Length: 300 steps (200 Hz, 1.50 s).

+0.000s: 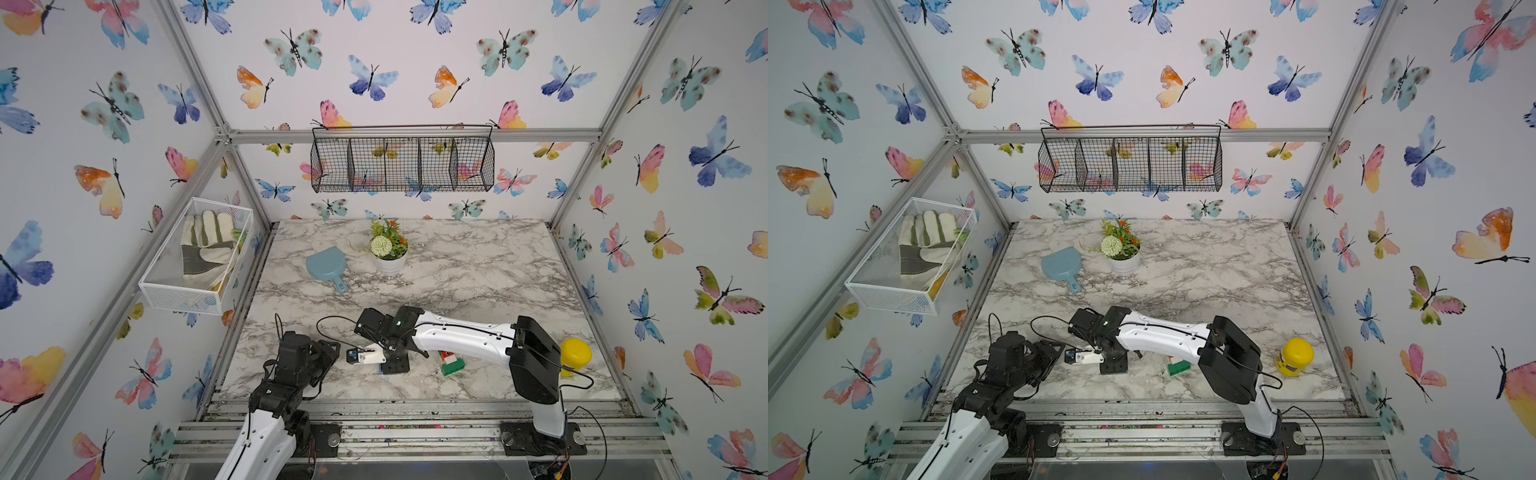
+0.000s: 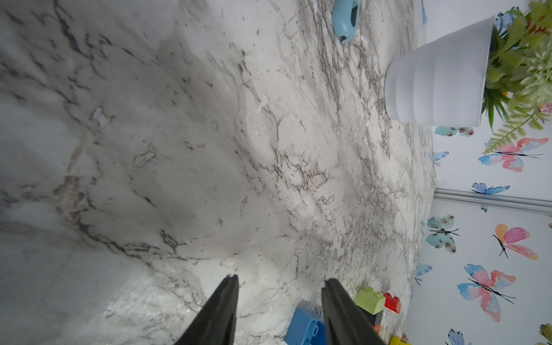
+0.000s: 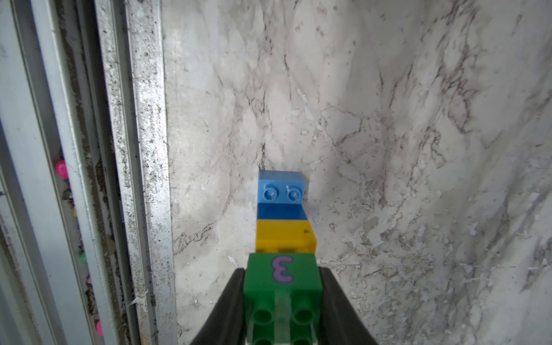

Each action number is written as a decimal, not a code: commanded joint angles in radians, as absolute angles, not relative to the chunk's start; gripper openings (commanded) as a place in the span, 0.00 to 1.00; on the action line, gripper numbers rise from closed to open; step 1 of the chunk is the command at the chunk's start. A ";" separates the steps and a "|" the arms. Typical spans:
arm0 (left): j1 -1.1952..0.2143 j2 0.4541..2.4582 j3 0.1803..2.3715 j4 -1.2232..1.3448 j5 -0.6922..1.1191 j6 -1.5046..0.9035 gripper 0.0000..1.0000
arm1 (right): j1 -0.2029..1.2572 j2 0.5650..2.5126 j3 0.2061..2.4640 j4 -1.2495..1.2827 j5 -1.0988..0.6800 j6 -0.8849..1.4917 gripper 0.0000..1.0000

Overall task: Assemble the number 1 with lego
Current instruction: Assemble the lego brick with the lego brick.

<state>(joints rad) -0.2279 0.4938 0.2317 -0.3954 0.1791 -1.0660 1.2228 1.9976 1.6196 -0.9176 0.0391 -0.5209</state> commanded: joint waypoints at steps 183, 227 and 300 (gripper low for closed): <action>-0.198 0.509 0.252 -0.409 0.211 -1.011 0.52 | 1.188 2.047 1.717 -0.994 -0.077 -0.471 0.62; -0.195 0.505 0.252 -0.413 0.215 -1.008 0.52 | 1.185 2.000 1.699 -0.996 -0.117 -0.476 0.64; -0.195 0.502 0.253 -0.416 0.227 -0.999 0.53 | 1.172 1.960 1.681 -0.988 -0.114 -0.471 0.64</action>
<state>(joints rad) -0.2020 0.5068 0.2317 -0.4057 0.2039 -1.0172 1.1782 1.9926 1.6932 -0.9627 -0.1001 -0.4816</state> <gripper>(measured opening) 0.526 0.642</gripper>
